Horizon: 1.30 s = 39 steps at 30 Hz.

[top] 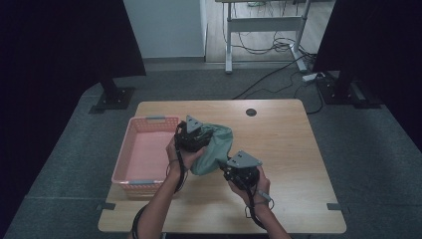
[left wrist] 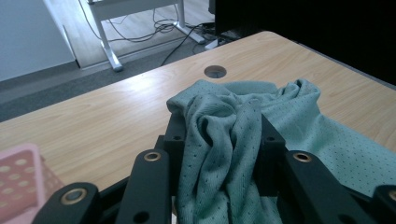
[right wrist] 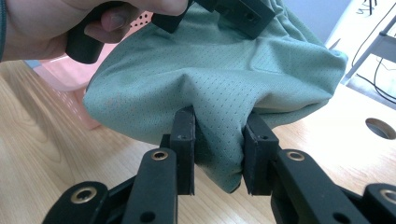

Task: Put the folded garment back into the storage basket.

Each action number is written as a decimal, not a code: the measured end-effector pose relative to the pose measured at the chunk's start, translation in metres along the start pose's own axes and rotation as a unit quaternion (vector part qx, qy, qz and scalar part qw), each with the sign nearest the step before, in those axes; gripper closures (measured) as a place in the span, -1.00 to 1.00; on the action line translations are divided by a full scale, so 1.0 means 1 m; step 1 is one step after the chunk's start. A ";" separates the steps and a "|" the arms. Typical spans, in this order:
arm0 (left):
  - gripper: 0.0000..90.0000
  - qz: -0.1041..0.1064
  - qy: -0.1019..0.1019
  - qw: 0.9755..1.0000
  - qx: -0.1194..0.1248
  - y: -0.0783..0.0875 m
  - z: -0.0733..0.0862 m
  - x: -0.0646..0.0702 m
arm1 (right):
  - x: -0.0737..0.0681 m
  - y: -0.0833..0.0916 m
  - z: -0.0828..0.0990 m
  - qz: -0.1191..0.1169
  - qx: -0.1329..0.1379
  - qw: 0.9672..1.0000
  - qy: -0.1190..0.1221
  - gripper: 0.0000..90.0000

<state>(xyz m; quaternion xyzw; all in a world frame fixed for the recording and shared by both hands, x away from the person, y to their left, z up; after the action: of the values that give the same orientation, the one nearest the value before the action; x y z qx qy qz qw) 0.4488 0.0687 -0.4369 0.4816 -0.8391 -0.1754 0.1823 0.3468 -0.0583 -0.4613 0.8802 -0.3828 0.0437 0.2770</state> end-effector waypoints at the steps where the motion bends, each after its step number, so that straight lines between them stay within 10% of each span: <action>1: 0.44 -0.001 0.000 1.000 0.000 0.001 -0.001 -0.002 | 0.000 -0.001 -0.001 -0.001 0.001 1.000 0.001 0.55; 39: 0.44 -0.035 0.012 0.999 0.005 0.038 0.001 -0.073 | -0.037 -0.051 -0.042 -0.032 0.022 0.999 -0.004 0.55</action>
<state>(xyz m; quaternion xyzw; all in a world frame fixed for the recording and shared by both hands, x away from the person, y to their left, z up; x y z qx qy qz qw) 0.4542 0.1504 -0.4298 0.5137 -0.8203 -0.1716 0.1835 0.3619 0.0158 -0.4593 0.8979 -0.3548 0.0394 0.2576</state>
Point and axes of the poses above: each handheld gripper's, and its own axes: y roughly backward along the jaws, z roughly out of its underside, x roughly to its right, the point moved 6 cm from there along -y, roughly forward along the jaws, and after that the axes turned 12 degrees about y, right-handed, at the moved point
